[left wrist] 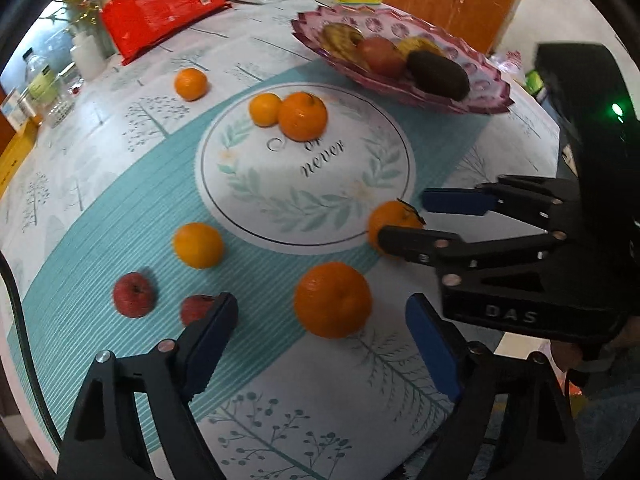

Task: Organize fruits
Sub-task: 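Grasp a large tangerine with the left tool while the right tool grasps another tangerine, then carry both held tangerines over the pink bowl with the left and right tools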

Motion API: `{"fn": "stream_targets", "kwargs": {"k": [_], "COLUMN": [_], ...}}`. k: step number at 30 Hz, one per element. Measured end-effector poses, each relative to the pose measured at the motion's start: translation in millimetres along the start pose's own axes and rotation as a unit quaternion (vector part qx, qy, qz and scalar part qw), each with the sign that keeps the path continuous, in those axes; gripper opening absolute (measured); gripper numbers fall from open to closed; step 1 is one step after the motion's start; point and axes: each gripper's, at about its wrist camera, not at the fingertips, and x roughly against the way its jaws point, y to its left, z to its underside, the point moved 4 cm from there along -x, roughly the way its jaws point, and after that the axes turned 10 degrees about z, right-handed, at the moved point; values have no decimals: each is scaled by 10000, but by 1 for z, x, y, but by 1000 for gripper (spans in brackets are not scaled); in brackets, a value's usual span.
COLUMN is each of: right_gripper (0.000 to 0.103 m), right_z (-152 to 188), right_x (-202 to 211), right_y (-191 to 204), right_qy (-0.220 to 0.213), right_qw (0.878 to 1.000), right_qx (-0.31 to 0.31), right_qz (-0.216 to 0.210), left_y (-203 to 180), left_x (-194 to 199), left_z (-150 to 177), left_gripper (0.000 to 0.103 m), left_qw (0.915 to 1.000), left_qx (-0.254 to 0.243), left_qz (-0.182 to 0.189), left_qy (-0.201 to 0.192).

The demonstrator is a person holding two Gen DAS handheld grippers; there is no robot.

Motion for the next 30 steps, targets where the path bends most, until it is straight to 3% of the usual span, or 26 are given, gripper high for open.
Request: {"fn": "stream_targets", "kwargs": {"k": [5,8,14,19,30], "right_gripper": [41,39,39,39,39], "right_z": [-1,-2,-1,-2,-5], "right_x": [-12,-12,-7,0,14], "right_y": [7,9,2,-12,-16], "right_qy": [172,121,46,-20,-148], "right_qw": [9997,9997,9999,10000,9998], "right_qx": [93,169,114,-28,52], "right_qz": [-158,-146,-88,-20,118], "left_y": [0,1,-1,0,1], "left_x": [-9,-14,-22,-31,-32], "left_z": [1,1,-2,-4,-7], "left_gripper": [70,69,56,46,43], "left_qw": [9997,9994,9990,9988,9981], "left_qx": [40,107,154,152,300], "left_qz": [166,239,246,1,-46], "left_qy": [151,220,331,476,544]}}
